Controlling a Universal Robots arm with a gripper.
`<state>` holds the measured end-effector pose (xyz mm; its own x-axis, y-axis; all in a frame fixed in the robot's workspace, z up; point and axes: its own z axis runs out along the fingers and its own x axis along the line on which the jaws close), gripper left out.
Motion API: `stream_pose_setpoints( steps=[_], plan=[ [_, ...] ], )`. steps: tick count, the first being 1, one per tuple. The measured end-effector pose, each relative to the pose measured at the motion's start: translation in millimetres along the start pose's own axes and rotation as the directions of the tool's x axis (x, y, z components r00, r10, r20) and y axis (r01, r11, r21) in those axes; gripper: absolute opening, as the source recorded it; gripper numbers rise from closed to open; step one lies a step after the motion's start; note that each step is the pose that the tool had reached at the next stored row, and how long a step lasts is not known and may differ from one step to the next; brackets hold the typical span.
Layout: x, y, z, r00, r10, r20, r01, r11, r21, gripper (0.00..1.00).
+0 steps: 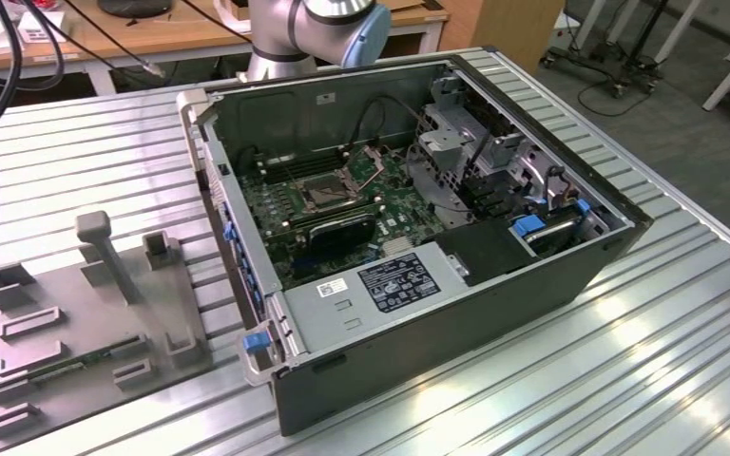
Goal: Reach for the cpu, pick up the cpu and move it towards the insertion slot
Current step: 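Pick up the cpu and move it towards the insertion slot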
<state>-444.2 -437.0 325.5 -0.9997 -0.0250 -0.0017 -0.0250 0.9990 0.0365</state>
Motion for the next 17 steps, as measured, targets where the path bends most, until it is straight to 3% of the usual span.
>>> stream_pose_setpoints(
  steps=[17],
  plan=[
    [0.0,0.3,-9.9,1.0000,0.000,0.0000,0.000,1.0000,0.0000,0.55]
  ],
)
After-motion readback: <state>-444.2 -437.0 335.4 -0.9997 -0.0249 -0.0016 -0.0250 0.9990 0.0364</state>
